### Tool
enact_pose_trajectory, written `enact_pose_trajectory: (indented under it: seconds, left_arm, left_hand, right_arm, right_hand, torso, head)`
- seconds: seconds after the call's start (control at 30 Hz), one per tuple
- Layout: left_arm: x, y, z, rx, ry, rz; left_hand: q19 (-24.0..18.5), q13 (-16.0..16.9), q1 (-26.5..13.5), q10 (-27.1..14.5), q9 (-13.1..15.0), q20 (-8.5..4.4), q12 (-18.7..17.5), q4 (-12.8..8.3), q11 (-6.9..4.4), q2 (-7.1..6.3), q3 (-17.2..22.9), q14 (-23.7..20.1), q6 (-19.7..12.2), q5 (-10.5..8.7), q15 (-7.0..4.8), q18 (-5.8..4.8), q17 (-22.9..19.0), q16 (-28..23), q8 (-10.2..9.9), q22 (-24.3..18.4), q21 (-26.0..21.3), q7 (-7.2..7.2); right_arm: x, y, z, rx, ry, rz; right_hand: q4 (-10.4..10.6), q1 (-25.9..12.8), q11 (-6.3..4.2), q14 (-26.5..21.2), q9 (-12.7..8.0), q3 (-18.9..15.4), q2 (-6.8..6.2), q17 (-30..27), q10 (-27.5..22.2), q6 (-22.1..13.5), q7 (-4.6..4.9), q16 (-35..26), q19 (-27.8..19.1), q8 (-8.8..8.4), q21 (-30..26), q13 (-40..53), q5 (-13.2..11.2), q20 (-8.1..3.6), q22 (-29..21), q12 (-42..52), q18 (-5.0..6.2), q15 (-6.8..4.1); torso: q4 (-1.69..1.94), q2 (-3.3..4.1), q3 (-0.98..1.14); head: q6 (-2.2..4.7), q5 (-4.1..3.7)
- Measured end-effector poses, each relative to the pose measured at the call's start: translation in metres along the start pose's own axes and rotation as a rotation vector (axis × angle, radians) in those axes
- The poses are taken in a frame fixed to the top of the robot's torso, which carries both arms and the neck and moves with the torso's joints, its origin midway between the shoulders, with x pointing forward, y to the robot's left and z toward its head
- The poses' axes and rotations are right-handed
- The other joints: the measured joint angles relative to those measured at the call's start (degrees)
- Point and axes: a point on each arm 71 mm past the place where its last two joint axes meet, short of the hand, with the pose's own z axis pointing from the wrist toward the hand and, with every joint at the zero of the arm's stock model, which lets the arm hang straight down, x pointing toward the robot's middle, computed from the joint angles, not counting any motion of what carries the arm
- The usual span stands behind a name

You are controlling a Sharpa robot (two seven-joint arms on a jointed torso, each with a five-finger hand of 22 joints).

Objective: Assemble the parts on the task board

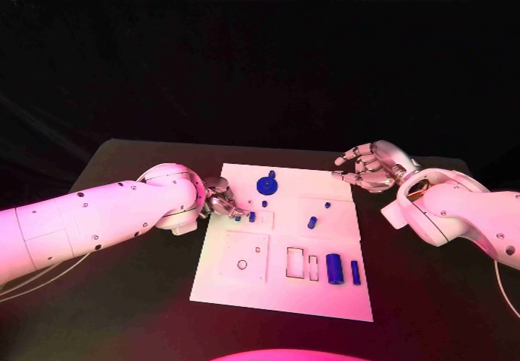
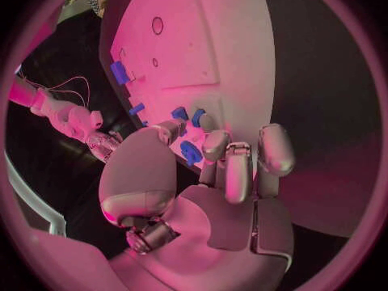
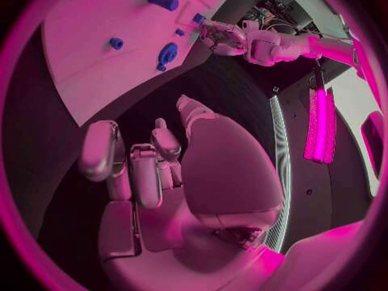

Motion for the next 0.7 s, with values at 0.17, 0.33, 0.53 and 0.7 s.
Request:
enact_pose_trajectory:
  seconds: [0.17, 0.33, 0.53, 0.7]
  left_arm:
    - [0.0, 0.0, -0.001, 0.001, 0.0, -0.001]
    - [-0.001, -0.001, -0.001, 0.002, -0.002, -0.005]
    - [-0.006, -0.002, -0.005, 0.005, -0.014, -0.013]
    - [-0.012, -0.003, -0.009, 0.012, -0.027, -0.021]
  left_hand:
    - [0.0, 0.0, 0.0, 0.0, 0.0, 0.0, 0.0, 0.0, 0.0, 0.0, 0.0, 0.0, 0.0, 0.0, 0.0, 0.0, 0.0, 0.0, -0.1, 0.0, 0.0, 0.0]
    - [0.0, 0.0, -0.5, 0.0, 0.0, 0.0, 0.0, -0.2, 0.0, 0.0, -0.2, 0.0, -0.1, 0.0, 0.0, -0.01, 0.0, 0.0, -0.6, 0.0, 0.0, 0.05]
    - [0.0, 0.0, -0.4, 0.0, 0.0, 0.0, 0.0, -0.2, 0.0, 0.0, -0.2, 0.0, -0.1, 0.0, 0.0, -0.01, 0.0, 0.0, -0.4, 0.0, 0.0, 0.06]
    - [0.0, 0.0, -0.4, 0.0, 0.0, 0.0, 0.0, 0.0, 0.0, 0.0, -0.3, 0.0, -0.1, 0.0, 0.0, 0.0, 0.0, 0.0, -0.4, 0.0, -0.2, 0.06]
  right_arm:
    - [0.0, 0.0, 0.0, 0.0, 0.0, 0.0]
    - [0.0, 0.0, 0.0, 0.0, 0.0, 0.0]
    - [0.0, 0.0, 0.001, 0.0, 0.0, 0.0]
    - [0.0, 0.0, 0.001, 0.0, 0.0, -0.001]
  right_hand:
    - [0.0, 0.0, 0.0, 0.0, 0.0, 0.0, 0.0, 0.0, 0.0, 0.0, 0.0, 0.0, 0.0, 0.0, 0.0, 0.0, 0.0, 0.0, 0.0, 0.0, 0.0, 0.0]
    - [0.0, 0.0, 0.0, 0.0, 0.0, 0.0, 0.0, 0.0, 0.0, 0.0, 0.0, 0.0, 0.0, 0.0, 0.0, 0.0, 0.0, 0.0, 0.0, 0.0, 0.0, 0.0]
    - [0.0, 0.0, 0.0, 0.0, -0.1, 0.0, 0.0, 0.0, 0.0, 0.0, 0.0, 0.0, 0.0, 0.0, 0.0, 0.0, 0.0, 0.0, 0.0, 0.0, 0.0, 0.0]
    - [0.0, 0.0, 0.0, 0.0, 0.0, 0.0, 0.0, 0.0, 0.0, 0.0, 0.0, 0.0, 0.0, 0.0, 0.0, 0.0, 0.0, 0.0, 0.0, 0.0, 0.0, 0.0]
  torso:
    - [-0.01, 0.0, 0.01]
    - [-0.02, 0.0, 0.03]
    - [-0.02, -0.02, 0.03]
    - [0.01, -0.03, 0.05]
  head:
    - [-0.04, -0.04]
    - [-0.09, 0.03]
    - [-0.01, -0.08]
    - [0.14, -0.12]
